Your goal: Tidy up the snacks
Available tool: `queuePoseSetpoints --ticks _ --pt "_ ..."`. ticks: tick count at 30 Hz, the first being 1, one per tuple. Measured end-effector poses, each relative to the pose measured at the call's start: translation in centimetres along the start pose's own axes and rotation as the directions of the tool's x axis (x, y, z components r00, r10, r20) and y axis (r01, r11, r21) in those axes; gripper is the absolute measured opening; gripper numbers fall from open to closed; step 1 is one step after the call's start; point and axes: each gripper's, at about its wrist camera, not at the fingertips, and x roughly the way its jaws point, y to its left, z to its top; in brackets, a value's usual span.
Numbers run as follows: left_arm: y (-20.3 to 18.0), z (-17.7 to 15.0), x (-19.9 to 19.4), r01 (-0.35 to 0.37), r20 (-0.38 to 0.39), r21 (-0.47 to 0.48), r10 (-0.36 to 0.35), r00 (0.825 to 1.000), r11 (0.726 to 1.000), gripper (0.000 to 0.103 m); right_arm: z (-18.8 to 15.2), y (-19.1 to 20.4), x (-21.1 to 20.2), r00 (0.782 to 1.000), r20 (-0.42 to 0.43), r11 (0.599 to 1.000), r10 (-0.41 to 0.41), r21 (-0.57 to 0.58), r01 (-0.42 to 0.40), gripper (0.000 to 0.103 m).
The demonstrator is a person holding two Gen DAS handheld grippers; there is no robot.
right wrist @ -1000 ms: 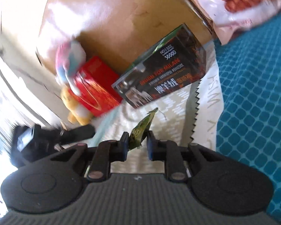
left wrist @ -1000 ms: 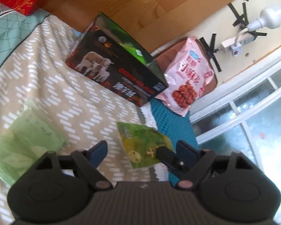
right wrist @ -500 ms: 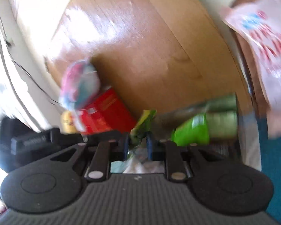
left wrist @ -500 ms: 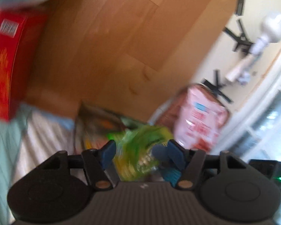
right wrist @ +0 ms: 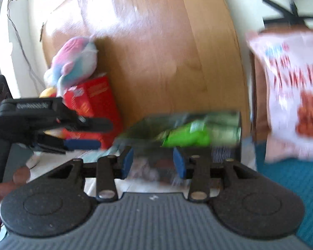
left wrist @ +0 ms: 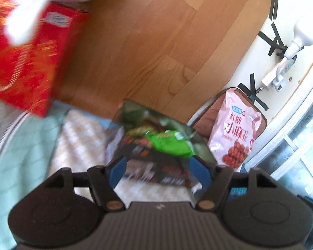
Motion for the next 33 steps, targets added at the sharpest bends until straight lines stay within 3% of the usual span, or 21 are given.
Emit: queuePoseSetpoints --ticks 3,7,13,18,24,29,33 --pt "1.6 -2.1 -2.8 -0.048 -0.017 -0.032 0.047 0.999 0.998 0.073 -2.3 0.4 -0.3 0.993 -0.100 0.995 0.062 0.080 -0.054 0.047" --pt "3.0 -4.5 -4.9 -0.117 -0.058 -0.023 0.116 0.992 0.993 0.073 -4.7 2.2 -0.4 0.963 -0.222 0.984 0.153 0.125 -0.128 0.049" --pt "3.9 -6.9 -6.0 -0.103 -0.103 -0.023 0.101 0.990 0.994 0.073 -6.5 6.9 -0.7 0.937 -0.288 0.980 0.197 0.021 -0.199 0.060" --pt "3.7 -8.2 -5.1 -0.111 -0.137 -0.030 0.106 0.985 0.993 0.072 -7.1 8.9 0.0 0.927 -0.320 0.977 0.195 -0.022 -0.213 0.061" --pt "1.0 -10.1 -3.6 -0.055 -0.182 -0.012 0.052 0.982 0.998 0.073 -7.4 9.6 -0.6 0.928 -0.324 0.974 0.182 -0.067 -0.214 0.062" --pt "-1.8 -11.1 -2.2 0.012 -0.231 0.031 -0.005 0.973 0.999 0.073 -8.0 7.3 -3.0 0.961 -0.266 0.990 0.078 -0.097 -0.107 0.061" --pt "-3.6 -11.3 -2.2 -0.032 -0.192 0.111 0.053 0.980 0.993 0.073 -8.6 4.4 -5.8 0.983 -0.184 0.999 -0.008 -0.038 0.001 0.062"
